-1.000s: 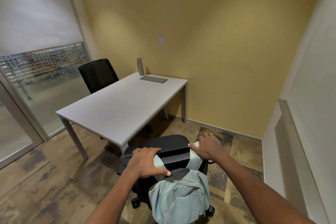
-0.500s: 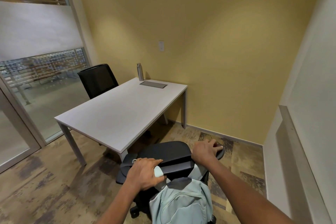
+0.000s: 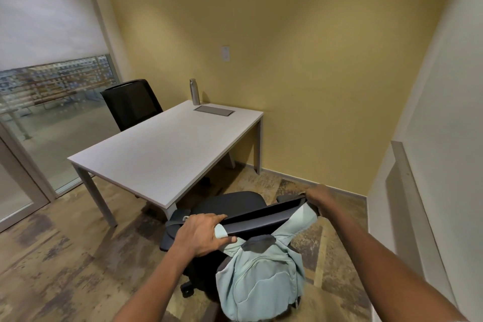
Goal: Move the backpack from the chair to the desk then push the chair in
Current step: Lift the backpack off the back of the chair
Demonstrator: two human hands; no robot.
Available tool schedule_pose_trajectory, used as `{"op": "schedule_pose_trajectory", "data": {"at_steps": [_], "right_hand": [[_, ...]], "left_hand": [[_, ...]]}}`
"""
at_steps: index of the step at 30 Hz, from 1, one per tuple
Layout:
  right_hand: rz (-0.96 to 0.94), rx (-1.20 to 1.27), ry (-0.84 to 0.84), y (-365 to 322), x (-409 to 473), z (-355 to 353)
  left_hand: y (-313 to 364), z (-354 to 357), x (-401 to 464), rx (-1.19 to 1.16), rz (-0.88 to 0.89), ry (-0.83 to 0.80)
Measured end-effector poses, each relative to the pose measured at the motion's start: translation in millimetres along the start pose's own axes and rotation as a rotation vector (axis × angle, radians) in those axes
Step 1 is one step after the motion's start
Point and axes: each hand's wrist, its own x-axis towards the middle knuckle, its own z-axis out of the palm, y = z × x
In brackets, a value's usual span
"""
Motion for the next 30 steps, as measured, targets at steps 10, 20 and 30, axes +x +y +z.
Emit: {"op": "schedule_pose_trajectory", "data": {"at_steps": [10,20,30], "right_hand": [[0.323,0.853,-0.14,36.8,-6.4,3.9],[0.255,0.645,-0.243,57.6,-41.4,37.9],[-0.16,-0.1,-0.729,43.6,-81.1,89.3]], "left_hand": [[21.9,0.4,-2.0,0.033,0.002,0.044],[33.9,-1.8,-1.4,0.031,-0.002,0.04],[19.9,-6.0,-7.6,0.013,0.014,0.031]]}}
